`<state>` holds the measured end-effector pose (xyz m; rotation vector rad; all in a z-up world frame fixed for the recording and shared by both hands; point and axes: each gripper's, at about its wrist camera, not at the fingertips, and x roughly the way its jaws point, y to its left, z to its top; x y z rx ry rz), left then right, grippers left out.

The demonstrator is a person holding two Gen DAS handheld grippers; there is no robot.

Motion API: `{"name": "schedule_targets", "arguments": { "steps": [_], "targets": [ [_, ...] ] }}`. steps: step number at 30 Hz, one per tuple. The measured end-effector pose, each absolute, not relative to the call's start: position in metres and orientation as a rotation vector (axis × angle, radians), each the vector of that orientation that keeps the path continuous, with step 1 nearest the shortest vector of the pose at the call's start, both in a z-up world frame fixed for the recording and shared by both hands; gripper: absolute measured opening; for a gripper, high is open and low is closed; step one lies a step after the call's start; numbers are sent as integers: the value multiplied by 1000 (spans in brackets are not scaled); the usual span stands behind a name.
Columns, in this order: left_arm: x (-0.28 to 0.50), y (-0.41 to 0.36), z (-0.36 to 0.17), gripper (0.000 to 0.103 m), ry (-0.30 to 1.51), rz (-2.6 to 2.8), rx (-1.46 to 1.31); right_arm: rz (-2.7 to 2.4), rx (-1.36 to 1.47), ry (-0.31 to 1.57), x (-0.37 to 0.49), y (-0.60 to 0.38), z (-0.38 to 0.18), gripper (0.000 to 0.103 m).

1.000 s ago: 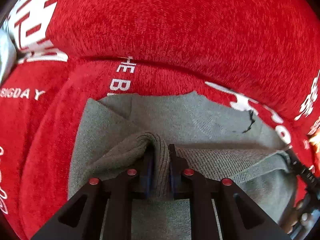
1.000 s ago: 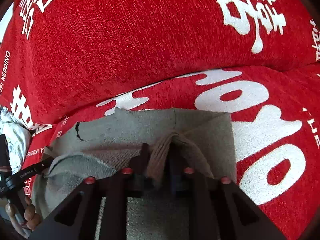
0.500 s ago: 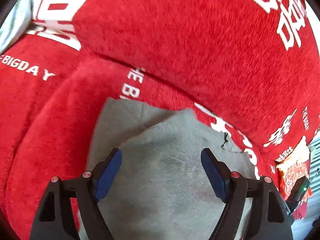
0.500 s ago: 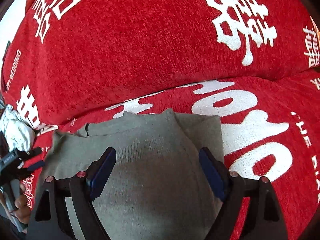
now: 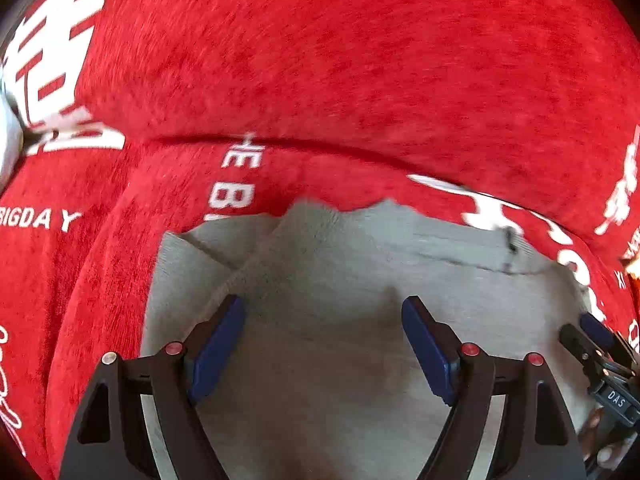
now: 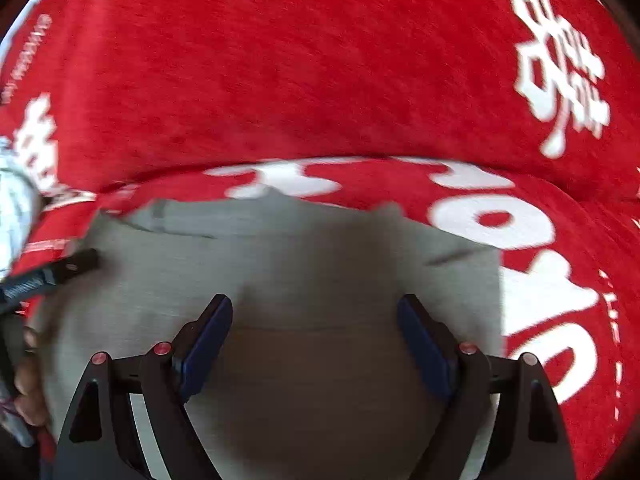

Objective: Fold small clothes

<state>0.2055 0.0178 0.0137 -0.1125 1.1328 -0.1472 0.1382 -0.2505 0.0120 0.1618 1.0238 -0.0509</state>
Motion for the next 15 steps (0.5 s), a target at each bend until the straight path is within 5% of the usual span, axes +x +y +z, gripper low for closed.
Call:
{"name": "schedule_targets", "arguments": {
  "steps": [15],
  "targets": [
    [96, 3, 46, 82, 970, -161, 90, 17, 117, 912, 63, -218, 35, 87]
  ]
}}
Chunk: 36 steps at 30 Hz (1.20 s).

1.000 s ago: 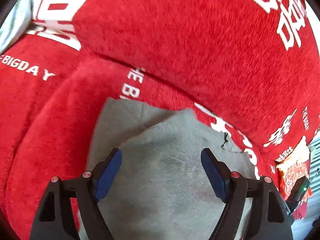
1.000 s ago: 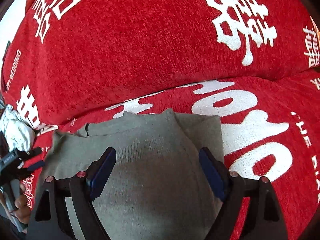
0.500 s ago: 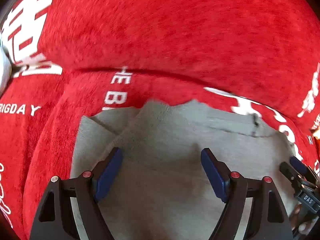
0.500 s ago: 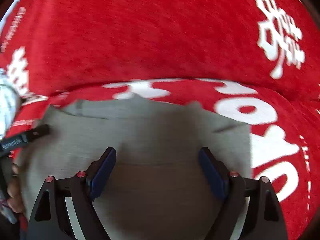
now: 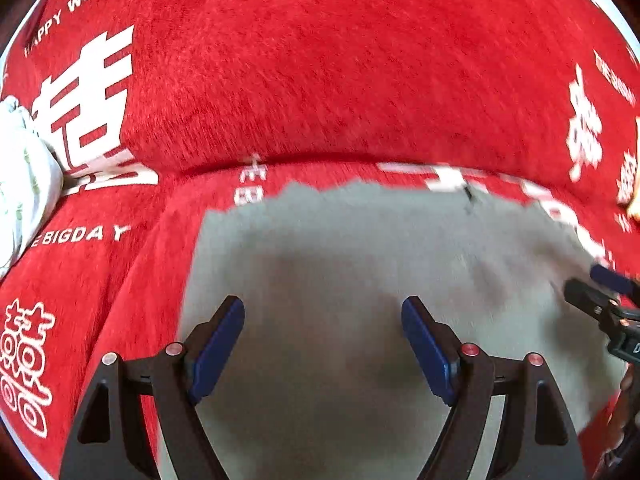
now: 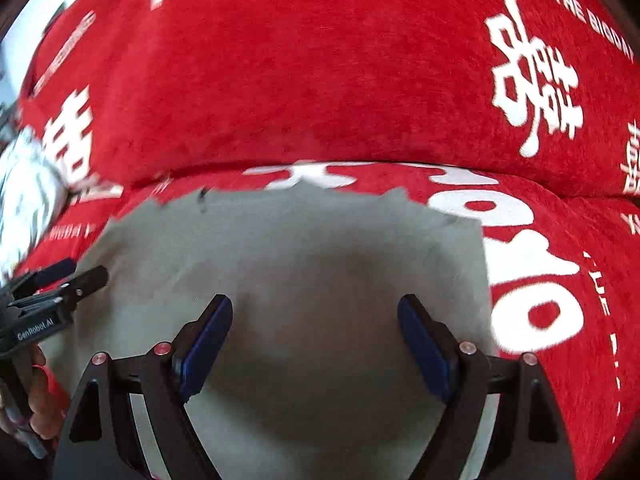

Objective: Fold small clothes

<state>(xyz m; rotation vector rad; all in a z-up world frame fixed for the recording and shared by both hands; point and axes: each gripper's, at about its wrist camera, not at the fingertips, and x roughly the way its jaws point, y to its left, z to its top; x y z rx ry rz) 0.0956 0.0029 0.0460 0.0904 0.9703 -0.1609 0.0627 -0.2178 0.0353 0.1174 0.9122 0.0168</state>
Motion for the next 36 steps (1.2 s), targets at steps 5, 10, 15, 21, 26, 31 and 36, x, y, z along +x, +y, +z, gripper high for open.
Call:
{"name": "schedule_targets", "arguments": {
  "steps": [5, 10, 15, 21, 26, 31, 36],
  "targets": [
    [65, 13, 34, 83, 958, -122, 161, 6, -45, 937, 39, -201, 17, 88],
    [41, 33, 38, 84, 991, -125, 113, -27, 29, 934, 9, -224, 23, 89],
    [22, 20, 42, 84, 1009, -173, 39, -1, 33, 900, -11, -201, 36, 90],
    [-12, 17, 30, 89, 976, -152, 111, 33, -52, 912, -40, -181, 13, 92],
    [-30, 42, 24, 91, 1011, -140, 70, -24, -78, 895, -72, -212, 4, 102],
    [-46, 79, 36, 91, 1010, -103, -71, 3, -55, 871, -94, -215, 19, 102],
    [-31, 128, 33, 91, 1057, -114, -371, 21, 76, 827, -95, -221, 36, 103]
  ]
}}
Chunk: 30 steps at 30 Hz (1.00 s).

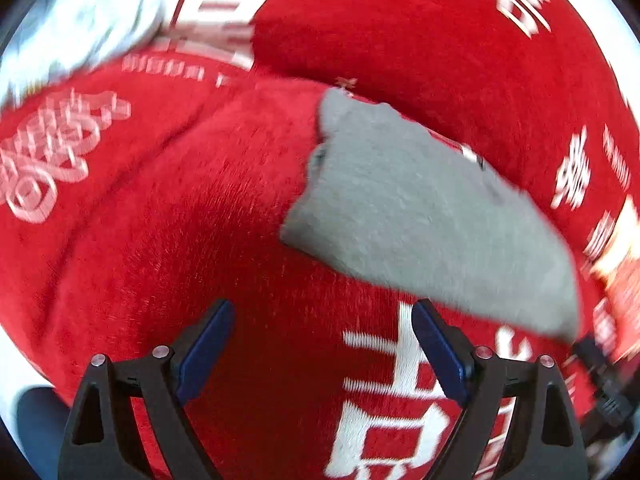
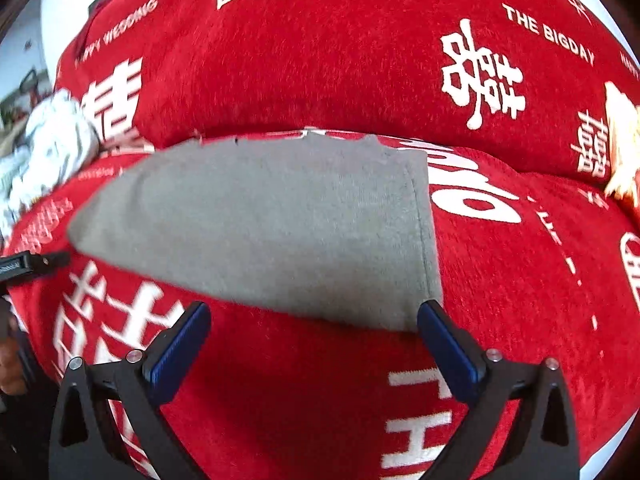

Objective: Fold small clothes

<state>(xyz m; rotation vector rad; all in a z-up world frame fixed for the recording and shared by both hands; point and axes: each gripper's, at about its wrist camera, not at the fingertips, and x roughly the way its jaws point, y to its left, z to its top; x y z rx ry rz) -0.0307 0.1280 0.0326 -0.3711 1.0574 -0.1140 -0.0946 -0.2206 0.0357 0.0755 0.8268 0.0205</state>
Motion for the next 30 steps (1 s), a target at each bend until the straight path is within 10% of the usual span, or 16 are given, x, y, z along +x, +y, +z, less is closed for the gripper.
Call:
{"name": "schedule_targets", "arguments": {
  "steps": [8, 13, 16, 30],
  "targets": [
    [19, 133, 24, 90, 999, -231, -671, 66, 70, 849, -82, -195, 36, 103],
    [43, 139, 7, 40, 1009, -264, -766, 84, 99, 859, -68, -192, 46, 103],
    [47, 150, 1, 27, 1016, -274, -797, 108, 107, 871, -38, -186, 56, 103],
    [30, 129, 13, 24, 946, -244, -541, 353, 102, 1168, 176, -7, 26, 102]
  ]
}}
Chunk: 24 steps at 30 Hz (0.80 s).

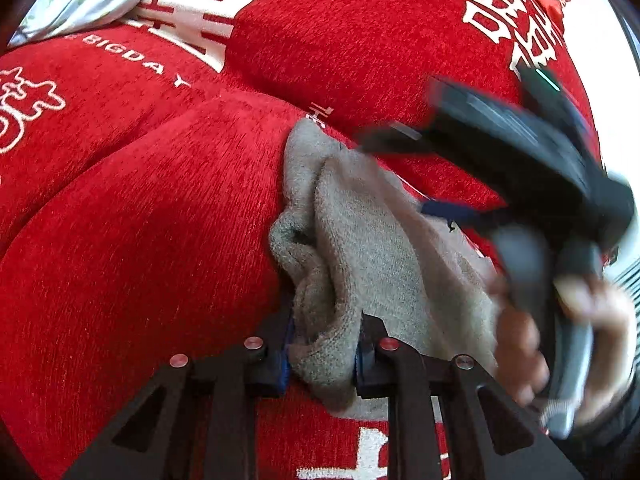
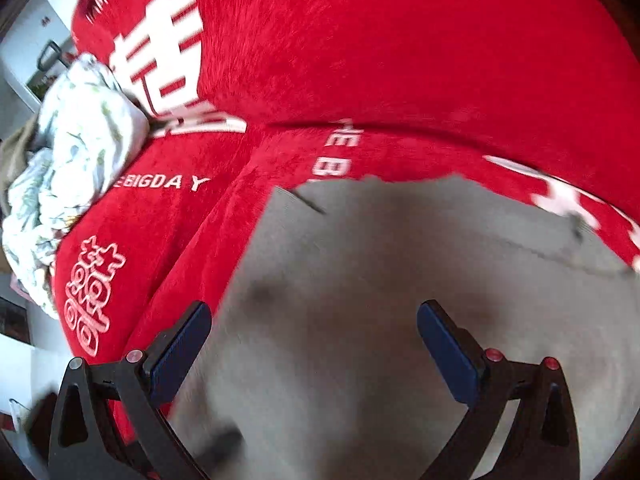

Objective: Fold small clothes

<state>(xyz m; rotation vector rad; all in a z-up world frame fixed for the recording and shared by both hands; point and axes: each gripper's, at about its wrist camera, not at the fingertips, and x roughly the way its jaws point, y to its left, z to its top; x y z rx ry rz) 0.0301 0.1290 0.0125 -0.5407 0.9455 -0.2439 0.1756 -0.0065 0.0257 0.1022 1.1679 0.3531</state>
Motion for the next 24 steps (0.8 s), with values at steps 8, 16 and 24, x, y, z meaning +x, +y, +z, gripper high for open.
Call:
{"name": "schedule_targets", "arguments": {
  "steps": [8, 16, 24],
  "targets": [
    [23, 128, 13, 24, 911, -259, -504, 276, -266, 1243, 201, 81, -21, 98],
    [9, 143, 13, 70, 871, -325, -608, 290, -44, 1197, 201, 25, 8, 22],
    [-5, 145, 21, 101, 833, -266, -544, 379, 198, 1073, 178, -18, 33, 20]
  ]
}}
